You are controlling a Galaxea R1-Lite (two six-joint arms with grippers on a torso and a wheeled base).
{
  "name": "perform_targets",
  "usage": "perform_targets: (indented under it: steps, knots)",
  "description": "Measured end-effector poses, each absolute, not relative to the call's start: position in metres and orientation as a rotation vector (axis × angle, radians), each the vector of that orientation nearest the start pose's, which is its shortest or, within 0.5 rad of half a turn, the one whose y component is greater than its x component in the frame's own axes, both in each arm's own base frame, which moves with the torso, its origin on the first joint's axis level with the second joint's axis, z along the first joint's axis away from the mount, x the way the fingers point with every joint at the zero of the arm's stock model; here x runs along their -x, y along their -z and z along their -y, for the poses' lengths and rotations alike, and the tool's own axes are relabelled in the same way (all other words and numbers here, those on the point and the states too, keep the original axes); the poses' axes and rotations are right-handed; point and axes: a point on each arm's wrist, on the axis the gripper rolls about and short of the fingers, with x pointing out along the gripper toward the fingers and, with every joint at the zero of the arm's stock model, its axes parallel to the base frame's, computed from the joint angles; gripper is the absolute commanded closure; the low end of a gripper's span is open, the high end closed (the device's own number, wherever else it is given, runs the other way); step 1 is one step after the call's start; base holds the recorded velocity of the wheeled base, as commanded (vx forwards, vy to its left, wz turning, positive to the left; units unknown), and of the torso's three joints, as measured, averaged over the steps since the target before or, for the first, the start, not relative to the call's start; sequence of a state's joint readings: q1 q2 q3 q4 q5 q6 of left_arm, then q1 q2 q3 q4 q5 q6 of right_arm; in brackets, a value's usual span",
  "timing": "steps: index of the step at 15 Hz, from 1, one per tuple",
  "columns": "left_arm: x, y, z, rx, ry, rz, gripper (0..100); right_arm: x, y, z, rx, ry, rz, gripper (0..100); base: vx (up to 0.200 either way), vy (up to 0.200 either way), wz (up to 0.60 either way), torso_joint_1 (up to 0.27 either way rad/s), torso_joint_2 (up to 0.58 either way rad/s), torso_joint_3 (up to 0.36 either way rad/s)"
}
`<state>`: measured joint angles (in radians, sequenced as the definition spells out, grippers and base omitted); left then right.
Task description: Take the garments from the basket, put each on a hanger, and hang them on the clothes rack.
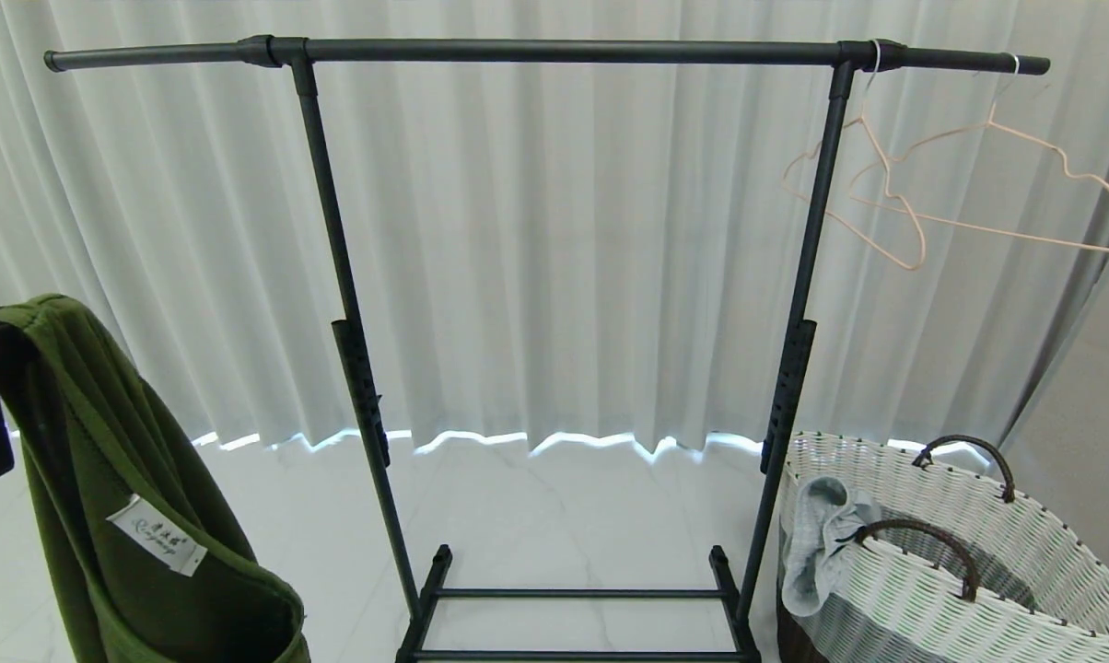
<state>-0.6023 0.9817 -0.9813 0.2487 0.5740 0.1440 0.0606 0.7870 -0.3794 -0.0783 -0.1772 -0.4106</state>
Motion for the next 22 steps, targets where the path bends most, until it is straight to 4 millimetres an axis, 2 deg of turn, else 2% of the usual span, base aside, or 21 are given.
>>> perform_targets:
  steps: [4,10,16,22]
  knots:
    - [-0.094,-0.297,0.046,-0.290,0.016,-0.219,100,-0.072,-0.160,0.003,0.469,0.077,-0.411,0,0.000,0.000,0.00,0.000,0.00,0.000]
    - [-0.093,-0.286,0.041,-0.290,0.032,-0.249,100,-0.069,-0.158,0.003,0.474,0.081,-0.407,0,0.000,0.000,0.00,0.017,-0.10,-0.103]
    - [-0.092,-0.276,0.039,-0.303,0.033,-0.275,100,-0.064,-0.158,0.003,0.472,0.085,-0.390,0,0.000,0.000,0.00,0.166,-0.47,-0.290]
    - [-0.091,-0.275,0.039,-0.304,0.030,-0.277,100,-0.063,-0.160,0.004,0.470,0.089,-0.374,0,0.000,0.000,0.00,0.196,-0.47,-0.286]
